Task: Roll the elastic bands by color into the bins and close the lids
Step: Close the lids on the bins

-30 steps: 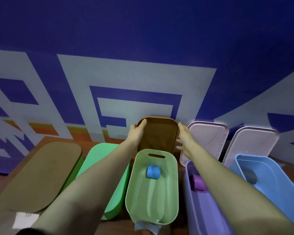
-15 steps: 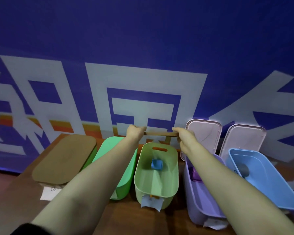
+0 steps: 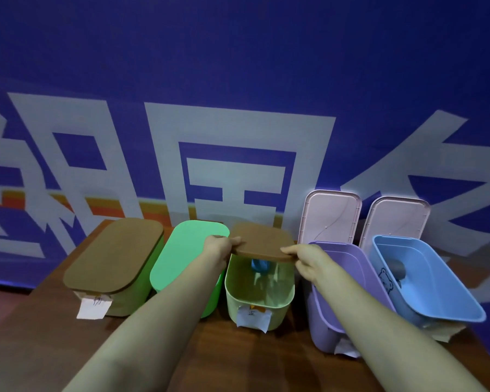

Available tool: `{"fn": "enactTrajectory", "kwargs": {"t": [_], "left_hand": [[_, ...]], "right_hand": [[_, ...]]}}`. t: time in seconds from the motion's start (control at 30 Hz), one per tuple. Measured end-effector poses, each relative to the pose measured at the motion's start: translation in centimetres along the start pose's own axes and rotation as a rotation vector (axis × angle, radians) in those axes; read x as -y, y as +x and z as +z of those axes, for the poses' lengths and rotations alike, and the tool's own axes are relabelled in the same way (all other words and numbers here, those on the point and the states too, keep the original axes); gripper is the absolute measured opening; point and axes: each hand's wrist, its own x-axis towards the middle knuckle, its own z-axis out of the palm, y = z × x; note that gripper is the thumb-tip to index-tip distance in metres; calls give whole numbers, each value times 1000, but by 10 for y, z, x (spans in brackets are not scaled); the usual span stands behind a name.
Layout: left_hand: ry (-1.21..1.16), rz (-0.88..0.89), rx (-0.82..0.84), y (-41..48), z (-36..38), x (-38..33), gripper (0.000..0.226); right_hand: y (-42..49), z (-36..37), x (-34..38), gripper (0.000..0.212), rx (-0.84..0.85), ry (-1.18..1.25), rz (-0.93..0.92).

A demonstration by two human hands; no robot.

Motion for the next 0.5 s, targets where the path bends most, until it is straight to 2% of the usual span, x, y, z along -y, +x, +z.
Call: {"fn": "enactTrajectory", "kwargs": {"t": [0.27, 0.37, 0.5], "left_hand": [[73, 13, 35, -12, -11, 32, 63], [136, 40, 41, -14, -13, 38, 68], [238, 59, 77, -17, -16, 44, 60]], "right_hand": [[-18, -15, -35, 34, -5, -209, -102], [-17, -18, -48, 43, 41, -244, -96], [-19, -22, -58, 51, 68, -222, -93]]}}
